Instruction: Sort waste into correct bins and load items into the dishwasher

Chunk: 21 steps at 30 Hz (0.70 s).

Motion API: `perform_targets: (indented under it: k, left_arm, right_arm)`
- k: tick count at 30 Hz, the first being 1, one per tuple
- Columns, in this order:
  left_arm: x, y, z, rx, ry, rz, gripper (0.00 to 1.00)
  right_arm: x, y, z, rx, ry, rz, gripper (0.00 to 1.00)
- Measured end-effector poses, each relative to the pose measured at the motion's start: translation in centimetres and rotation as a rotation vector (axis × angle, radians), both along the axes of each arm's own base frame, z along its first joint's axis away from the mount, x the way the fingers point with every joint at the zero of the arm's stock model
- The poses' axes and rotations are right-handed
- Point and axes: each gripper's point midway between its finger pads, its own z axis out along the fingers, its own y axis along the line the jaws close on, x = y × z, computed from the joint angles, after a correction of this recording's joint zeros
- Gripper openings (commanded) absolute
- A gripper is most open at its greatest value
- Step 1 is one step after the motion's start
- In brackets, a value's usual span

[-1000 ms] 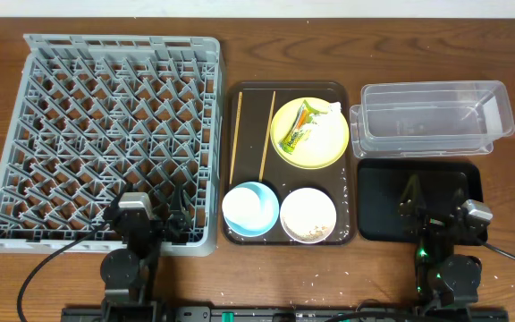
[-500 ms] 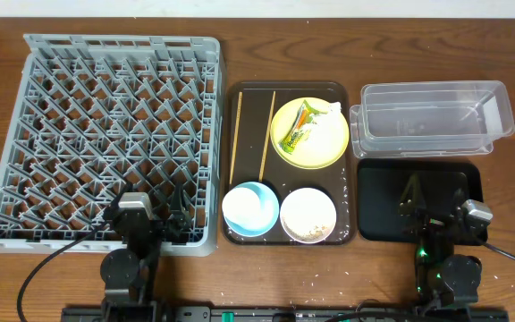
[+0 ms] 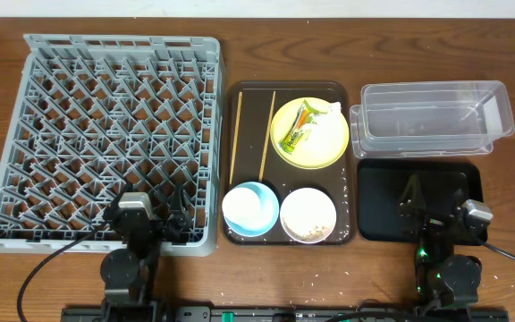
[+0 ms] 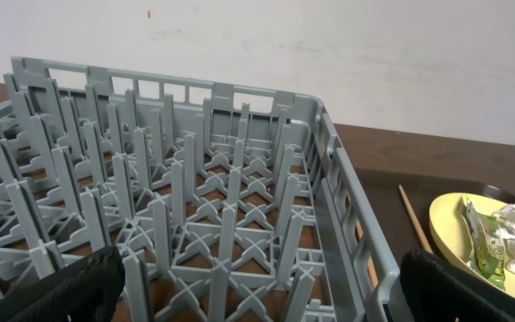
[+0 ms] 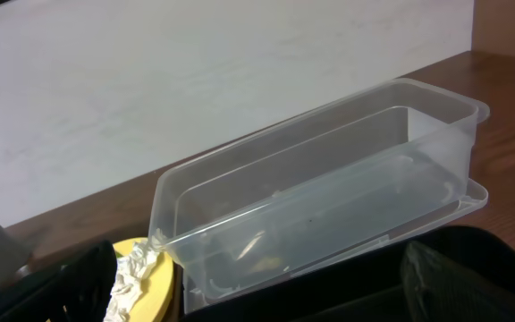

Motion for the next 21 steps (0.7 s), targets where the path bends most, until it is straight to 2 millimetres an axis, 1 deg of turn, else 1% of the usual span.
perform_targets:
  k: [17,19,21]
  left_arm:
    - [0.0,0.0,0.0,0.0,0.0,0.0,0.99]
    - [0.0,0.0,0.1,0.0,-0.003,0.0,0.99]
    - [0.0,0.0,0.1,-0.001,-0.003,-0.001,0.99]
  right_arm:
    - [0.0,0.0,0.0,0.0,0.0,0.0,0.99]
    - [0.0,0.0,0.3,0.001,-0.014,-0.001,0.99]
    - [0.0,-0.1,1.2,0.004,-0.053,-0.003,0.99]
